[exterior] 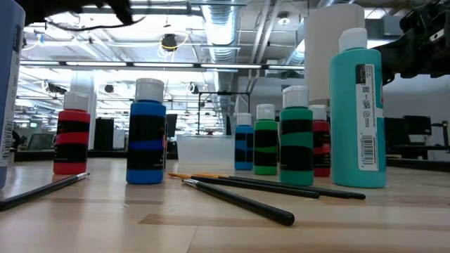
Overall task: Pick & Place Paint Supplies
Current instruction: Put the small black paint bottle into the transparent bin
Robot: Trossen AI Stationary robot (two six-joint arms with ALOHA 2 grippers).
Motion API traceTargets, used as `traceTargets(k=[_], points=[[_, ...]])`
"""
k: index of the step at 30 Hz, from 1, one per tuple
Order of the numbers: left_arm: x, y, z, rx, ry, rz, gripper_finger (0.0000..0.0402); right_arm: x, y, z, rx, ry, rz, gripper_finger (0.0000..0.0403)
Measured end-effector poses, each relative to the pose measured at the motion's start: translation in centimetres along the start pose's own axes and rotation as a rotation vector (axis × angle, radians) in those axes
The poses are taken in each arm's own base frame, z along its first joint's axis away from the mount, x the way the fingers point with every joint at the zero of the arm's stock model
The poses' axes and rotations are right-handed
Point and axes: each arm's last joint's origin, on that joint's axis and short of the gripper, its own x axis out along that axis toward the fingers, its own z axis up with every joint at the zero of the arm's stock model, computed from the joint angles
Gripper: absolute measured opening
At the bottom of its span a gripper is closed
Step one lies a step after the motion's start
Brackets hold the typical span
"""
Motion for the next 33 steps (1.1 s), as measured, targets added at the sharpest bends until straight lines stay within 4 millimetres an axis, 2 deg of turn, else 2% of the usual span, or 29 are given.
traceTargets(k=[6, 10, 14, 17, 20, 26, 30, 33], points=[[2.5, 0.6, -3.8, 0.142, 0.350, 0.162, 0.0138, 0.0, 0.0, 0.0, 0.000, 0.000, 0.000, 0.0054], [3.2, 1.1, -5.2, 0.152, 0.428, 0.243, 0.0184, 0.0, 0.0, 0.0, 0.000, 0.000, 0.000, 0.0054], [3.3, 1.3, -5.8, 0.059, 0.474, 0.268, 0.0217, 0.0, 0.0, 0.0, 0.000, 0.000, 0.000, 0.0054], [3.4, 1.2, -5.3, -0.011, 0.606, 0.280, 0.0231, 0.0, 0.0, 0.0, 0.000, 0.000, 0.000, 0.0054], [3.8, 1.2, -3.4, -0.067, 0.728, 0.290, 0.0240, 0.0, 0.0, 0.0, 0.000, 0.000, 0.000, 0.0054], [5.5, 1.2, 0.1, -0.113, 0.811, 0.250, 0.0247, 0.0, 0.0, 0.0, 0.000, 0.000, 0.000, 0.0054], [6.4, 1.2, -0.1, -0.093, 0.912, 0.242, 0.0247, 0.0, 0.0, 0.0, 0.000, 0.001, 0.000, 0.0054], [7.1, 1.3, -1.1, -0.079, 0.974, 0.237, 0.0247, 0.0, 0.0, 0.0, 0.000, 0.001, 0.000, 0.0054]])
